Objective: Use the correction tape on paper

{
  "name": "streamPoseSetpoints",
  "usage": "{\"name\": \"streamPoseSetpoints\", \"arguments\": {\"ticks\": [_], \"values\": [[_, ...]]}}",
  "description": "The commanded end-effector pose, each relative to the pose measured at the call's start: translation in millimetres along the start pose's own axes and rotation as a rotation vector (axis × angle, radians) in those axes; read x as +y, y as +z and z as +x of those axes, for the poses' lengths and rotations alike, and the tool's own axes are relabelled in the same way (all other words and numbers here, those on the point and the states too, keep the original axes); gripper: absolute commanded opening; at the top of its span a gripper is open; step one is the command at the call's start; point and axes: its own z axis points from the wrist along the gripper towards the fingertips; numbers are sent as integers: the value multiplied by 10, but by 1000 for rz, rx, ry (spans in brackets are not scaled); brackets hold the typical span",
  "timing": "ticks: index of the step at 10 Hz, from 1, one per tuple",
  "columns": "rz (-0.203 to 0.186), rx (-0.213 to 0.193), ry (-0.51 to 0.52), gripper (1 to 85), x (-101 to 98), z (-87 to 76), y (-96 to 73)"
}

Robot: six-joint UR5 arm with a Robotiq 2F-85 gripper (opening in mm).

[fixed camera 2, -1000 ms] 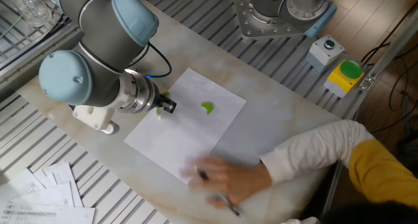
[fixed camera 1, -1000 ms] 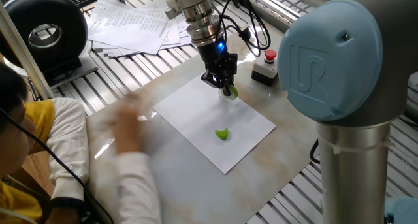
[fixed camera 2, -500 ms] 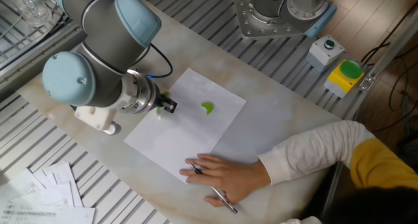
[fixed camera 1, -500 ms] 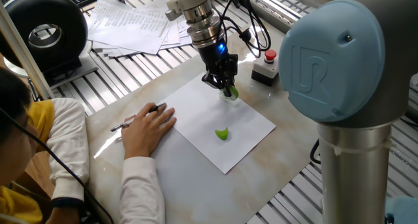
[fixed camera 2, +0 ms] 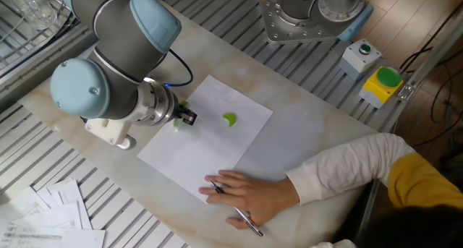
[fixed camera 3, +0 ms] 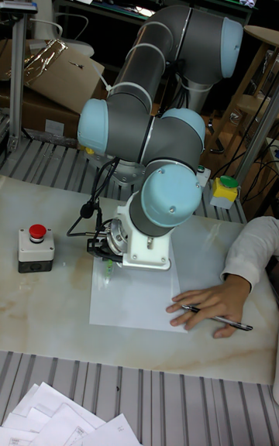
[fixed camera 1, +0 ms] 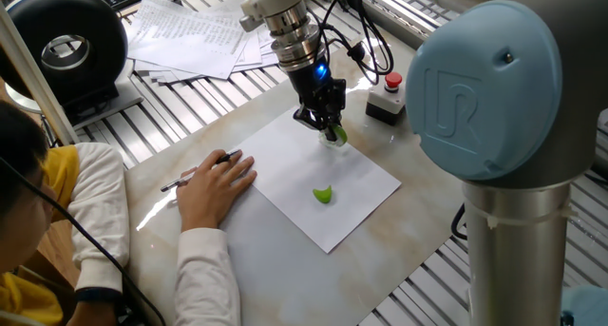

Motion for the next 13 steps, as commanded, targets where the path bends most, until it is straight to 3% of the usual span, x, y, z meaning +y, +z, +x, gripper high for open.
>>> {"name": "streamPoseSetpoints", "arguments": {"ticks": [1, 8, 13], "values": [[-12, 10, 2, 10, 31, 46, -12], [-12, 10, -9, 10, -19, 120, 79], [-28, 16, -4, 10, 54, 83, -94]]}}
